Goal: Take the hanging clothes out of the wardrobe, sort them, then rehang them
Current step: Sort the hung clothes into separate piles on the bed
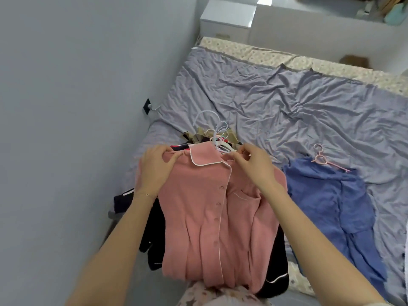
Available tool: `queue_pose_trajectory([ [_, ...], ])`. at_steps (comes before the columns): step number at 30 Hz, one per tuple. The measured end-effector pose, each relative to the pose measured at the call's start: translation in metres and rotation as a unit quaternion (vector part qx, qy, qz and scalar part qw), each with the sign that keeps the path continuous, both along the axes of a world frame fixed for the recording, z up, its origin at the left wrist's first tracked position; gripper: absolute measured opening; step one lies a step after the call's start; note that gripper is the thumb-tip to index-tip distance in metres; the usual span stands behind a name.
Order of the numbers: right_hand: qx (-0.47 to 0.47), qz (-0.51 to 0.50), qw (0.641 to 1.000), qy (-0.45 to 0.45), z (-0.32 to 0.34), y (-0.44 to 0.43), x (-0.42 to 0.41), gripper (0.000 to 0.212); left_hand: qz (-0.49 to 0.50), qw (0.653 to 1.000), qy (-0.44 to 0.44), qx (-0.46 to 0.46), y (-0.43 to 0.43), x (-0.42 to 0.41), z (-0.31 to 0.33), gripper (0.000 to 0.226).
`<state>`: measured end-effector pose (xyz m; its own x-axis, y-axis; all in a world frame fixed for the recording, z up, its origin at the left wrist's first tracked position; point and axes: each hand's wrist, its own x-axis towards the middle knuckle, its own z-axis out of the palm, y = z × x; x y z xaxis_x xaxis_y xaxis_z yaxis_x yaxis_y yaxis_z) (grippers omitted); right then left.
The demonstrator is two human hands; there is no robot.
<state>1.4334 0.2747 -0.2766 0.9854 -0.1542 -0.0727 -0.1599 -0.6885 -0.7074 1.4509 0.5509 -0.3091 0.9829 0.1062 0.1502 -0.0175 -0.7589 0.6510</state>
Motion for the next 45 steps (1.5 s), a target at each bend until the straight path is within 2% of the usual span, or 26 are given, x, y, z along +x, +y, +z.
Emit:
queue_pose_trajectory([
  [5, -0.036, 0.017, 0.994, 0.099, -0.07, -0.005, 0.051, 0.024, -0.04, 0.992, 0.107, 0.054, -0.009, 0.048, -0.058, 0.034],
  [8, -0.056, -0.004, 0.991, 0.124, -0.107, -0.003, 0.079, 0.03, -0.045, 0.989, 0.114, 0.087, -0.013, 0.079, -0.093, 0.031],
  [11, -0.08, -0.027, 0.986, 0.141, -0.143, 0.001, 0.101, 0.023, -0.054, 0.988, 0.126, 0.078, -0.019, 0.104, -0.127, 0.025],
  [14, -0.102, -0.04, 0.982, 0.154, -0.17, 0.004, 0.113, 0.024, -0.079, 0.985, 0.141, 0.064, -0.018, 0.116, -0.151, 0.024],
  [17, -0.107, -0.037, 0.979, 0.169, -0.177, 0.009, 0.115, 0.024, -0.088, 0.988, 0.113, 0.06, -0.016, 0.116, -0.158, 0.026],
  [22, -0.086, -0.026, 0.988, 0.128, -0.15, 0.021, 0.091, 0.033, -0.155, 0.983, 0.09, -0.033, -0.022, 0.095, -0.129, 0.034],
  [25, -0.052, -0.027, 0.994, 0.091, -0.122, 0.028, 0.066, 0.037, -0.123, 0.979, 0.118, -0.115, -0.018, 0.07, -0.106, 0.055],
  [28, -0.029, -0.055, 0.997, 0.042, -0.086, 0.025, 0.039, 0.042, -0.167, 0.977, 0.098, -0.086, -0.052, 0.061, -0.077, 0.041],
  [31, 0.004, -0.091, 0.996, -0.011, -0.05, 0.011, -0.001, 0.042, -0.183, 0.975, 0.067, -0.107, -0.079, 0.038, -0.046, 0.039],
  [37, -0.011, -0.181, 0.979, -0.096, 0.004, -0.031, -0.086, 0.02, -0.254, 0.963, 0.019, -0.089, -0.13, -0.01, 0.007, 0.038],
  [41, -0.003, -0.229, 0.972, -0.053, 0.016, -0.071, -0.15, 0.041, -0.306, 0.948, -0.006, -0.083, -0.173, -0.05, 0.033, 0.042],
  [45, -0.006, -0.243, 0.968, -0.066, 0.026, -0.117, -0.219, 0.046, -0.306, 0.947, 0.0, -0.098, -0.228, -0.108, 0.046, 0.04],
])
